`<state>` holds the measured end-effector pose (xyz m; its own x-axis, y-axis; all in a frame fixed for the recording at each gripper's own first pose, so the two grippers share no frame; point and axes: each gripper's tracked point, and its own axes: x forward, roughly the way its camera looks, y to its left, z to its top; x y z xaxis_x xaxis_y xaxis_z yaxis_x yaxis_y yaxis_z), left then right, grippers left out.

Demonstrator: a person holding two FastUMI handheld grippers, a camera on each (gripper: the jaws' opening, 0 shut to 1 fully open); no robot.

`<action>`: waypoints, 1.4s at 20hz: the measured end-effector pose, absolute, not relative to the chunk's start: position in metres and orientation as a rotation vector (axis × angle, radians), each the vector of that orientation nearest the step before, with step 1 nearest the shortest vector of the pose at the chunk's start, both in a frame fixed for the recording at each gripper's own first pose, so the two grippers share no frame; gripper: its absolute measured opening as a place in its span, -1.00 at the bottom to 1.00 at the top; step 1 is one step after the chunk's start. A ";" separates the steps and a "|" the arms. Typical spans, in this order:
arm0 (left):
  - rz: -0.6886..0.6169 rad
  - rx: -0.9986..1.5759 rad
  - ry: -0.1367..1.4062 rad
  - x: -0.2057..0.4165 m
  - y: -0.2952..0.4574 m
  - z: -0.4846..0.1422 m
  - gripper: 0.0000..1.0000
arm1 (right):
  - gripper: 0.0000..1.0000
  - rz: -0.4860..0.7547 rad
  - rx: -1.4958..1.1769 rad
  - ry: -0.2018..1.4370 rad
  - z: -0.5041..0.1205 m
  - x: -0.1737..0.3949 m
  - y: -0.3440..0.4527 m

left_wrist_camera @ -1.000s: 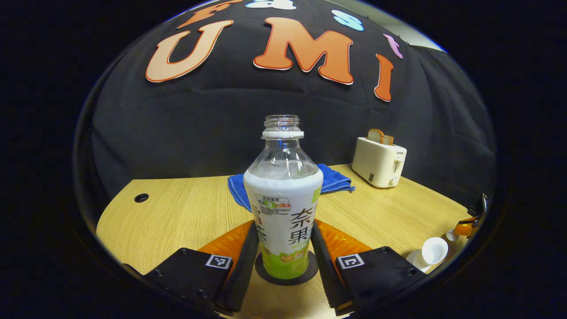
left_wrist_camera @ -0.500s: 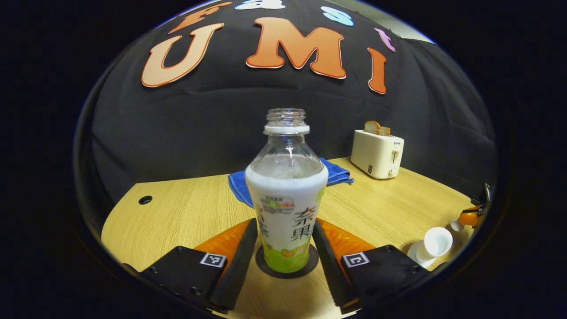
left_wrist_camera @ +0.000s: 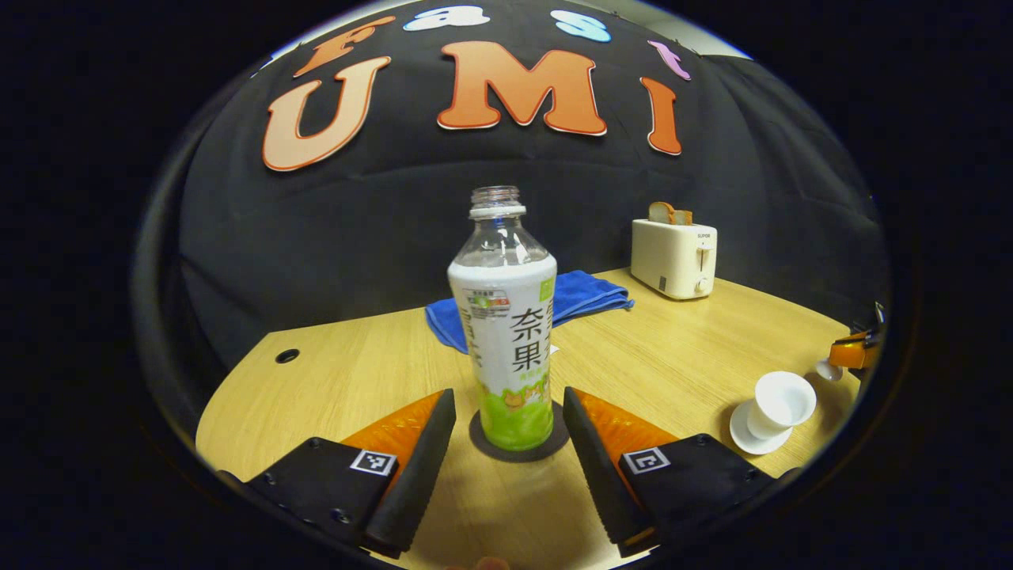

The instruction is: Open the teacup lid with one hand, grasp the water bottle and pour water into the teacup with the other hand; after pouring, place the water bottle on the coaster and then close the teacup lid.

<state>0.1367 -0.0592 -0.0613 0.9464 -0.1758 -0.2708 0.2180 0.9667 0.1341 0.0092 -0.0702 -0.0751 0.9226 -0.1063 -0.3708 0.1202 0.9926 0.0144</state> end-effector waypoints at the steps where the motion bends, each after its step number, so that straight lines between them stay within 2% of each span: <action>1: -0.179 0.165 0.239 0.127 -0.053 -0.056 0.80 | -0.63 -0.114 0.035 0.375 -0.073 0.010 -0.069; 2: -0.164 0.166 0.225 0.116 -0.049 -0.054 0.72 | -0.63 -0.109 0.031 0.372 -0.072 0.010 -0.067; 4: -0.143 0.164 0.196 0.092 -0.044 -0.047 0.70 | -0.63 -0.093 0.020 0.367 -0.069 0.012 -0.060; 7: -0.110 0.120 0.155 0.066 -0.040 -0.039 0.77 | -0.63 -0.058 0.013 0.351 -0.061 0.017 -0.045; 8: -0.108 0.097 0.158 0.058 -0.040 -0.043 0.69 | -0.63 -0.049 0.006 0.337 -0.056 0.019 -0.042; 9: -0.098 0.085 0.160 0.053 -0.037 -0.045 0.69 | -0.63 -0.042 -0.004 0.323 -0.050 0.020 -0.038; 10: -0.084 0.083 0.161 0.050 -0.033 -0.047 0.77 | -0.63 -0.034 -0.010 0.308 -0.043 0.022 -0.034; 16: -0.042 0.053 0.165 0.042 -0.013 -0.051 0.78 | -0.63 0.057 -0.032 0.229 -0.014 0.031 0.014; 25: -0.003 0.056 0.144 0.039 0.014 -0.044 0.77 | -0.63 0.192 -0.039 0.254 -0.034 0.041 0.077; 26: -0.006 0.053 0.146 0.039 0.015 -0.046 0.70 | -0.63 0.201 -0.049 0.256 -0.035 0.041 0.081; 28: -0.014 0.043 0.151 0.040 0.012 -0.049 0.77 | -0.63 0.213 -0.063 0.260 -0.039 0.041 0.086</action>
